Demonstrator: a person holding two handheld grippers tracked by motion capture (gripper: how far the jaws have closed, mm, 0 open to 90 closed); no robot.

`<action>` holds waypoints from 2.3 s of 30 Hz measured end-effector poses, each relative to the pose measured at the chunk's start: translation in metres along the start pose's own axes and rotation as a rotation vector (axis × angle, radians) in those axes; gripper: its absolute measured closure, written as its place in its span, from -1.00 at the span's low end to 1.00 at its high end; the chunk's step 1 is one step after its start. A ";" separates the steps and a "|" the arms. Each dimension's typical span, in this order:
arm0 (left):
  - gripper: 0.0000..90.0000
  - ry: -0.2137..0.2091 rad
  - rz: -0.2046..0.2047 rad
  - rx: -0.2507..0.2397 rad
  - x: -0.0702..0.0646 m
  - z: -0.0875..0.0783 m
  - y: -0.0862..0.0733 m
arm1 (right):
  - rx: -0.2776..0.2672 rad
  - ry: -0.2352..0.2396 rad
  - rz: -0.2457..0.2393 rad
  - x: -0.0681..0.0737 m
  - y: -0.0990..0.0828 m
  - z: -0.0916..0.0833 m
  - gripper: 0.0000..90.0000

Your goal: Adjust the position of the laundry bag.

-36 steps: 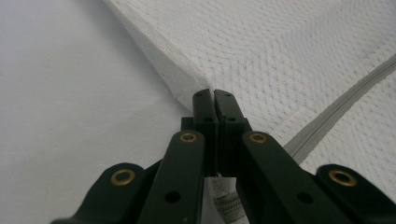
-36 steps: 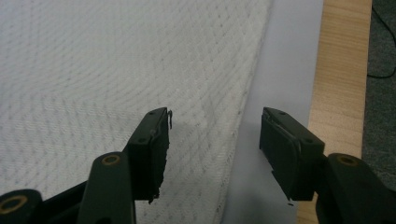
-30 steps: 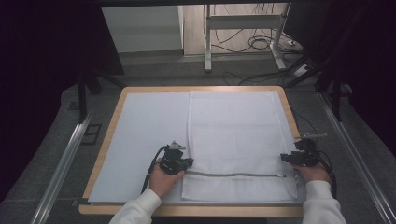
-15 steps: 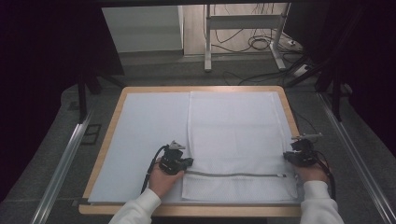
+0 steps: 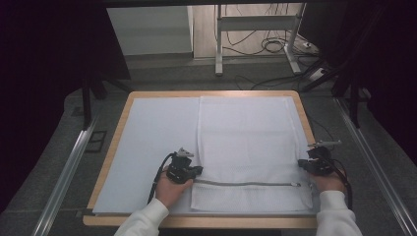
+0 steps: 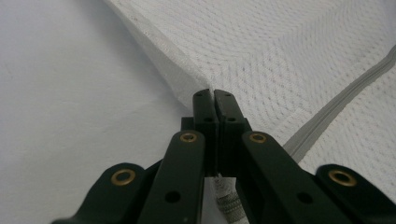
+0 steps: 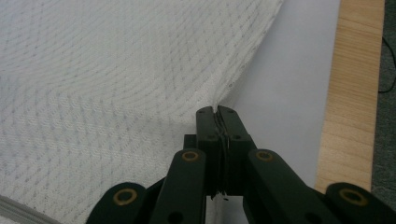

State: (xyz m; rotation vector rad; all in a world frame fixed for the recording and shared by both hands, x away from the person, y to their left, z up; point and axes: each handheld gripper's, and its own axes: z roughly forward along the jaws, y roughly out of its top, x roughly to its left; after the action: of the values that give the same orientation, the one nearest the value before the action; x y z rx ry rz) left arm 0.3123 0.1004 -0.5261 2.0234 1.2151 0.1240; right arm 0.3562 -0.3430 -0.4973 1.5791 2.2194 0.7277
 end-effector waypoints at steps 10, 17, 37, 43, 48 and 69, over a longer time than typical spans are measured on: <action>0.99 0.004 -0.010 -0.003 0.005 -0.004 -0.001 | -0.015 0.017 -0.011 0.006 0.002 0.002 0.95; 0.99 0.012 -0.020 -0.022 0.012 -0.013 -0.004 | -0.023 0.038 -0.026 0.014 0.005 0.003 0.95; 0.99 0.026 -0.042 -0.038 0.024 -0.027 -0.010 | -0.042 0.083 -0.046 0.028 0.009 0.007 0.95; 0.99 0.030 -0.042 -0.044 0.027 -0.031 -0.013 | -0.042 0.089 -0.052 0.031 0.009 0.008 0.95; 0.99 0.032 -0.041 -0.044 0.029 -0.034 -0.017 | -0.041 0.095 -0.060 0.036 0.010 0.008 0.95; 0.99 0.057 -0.081 -0.054 0.053 -0.054 -0.030 | -0.026 0.120 -0.119 0.068 0.020 0.022 0.95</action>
State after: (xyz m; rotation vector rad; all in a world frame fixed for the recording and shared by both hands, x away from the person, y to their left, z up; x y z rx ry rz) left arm 0.2962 0.1802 -0.5220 1.9331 1.3129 0.1741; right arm 0.3603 -0.2690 -0.5015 1.4113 2.3558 0.8332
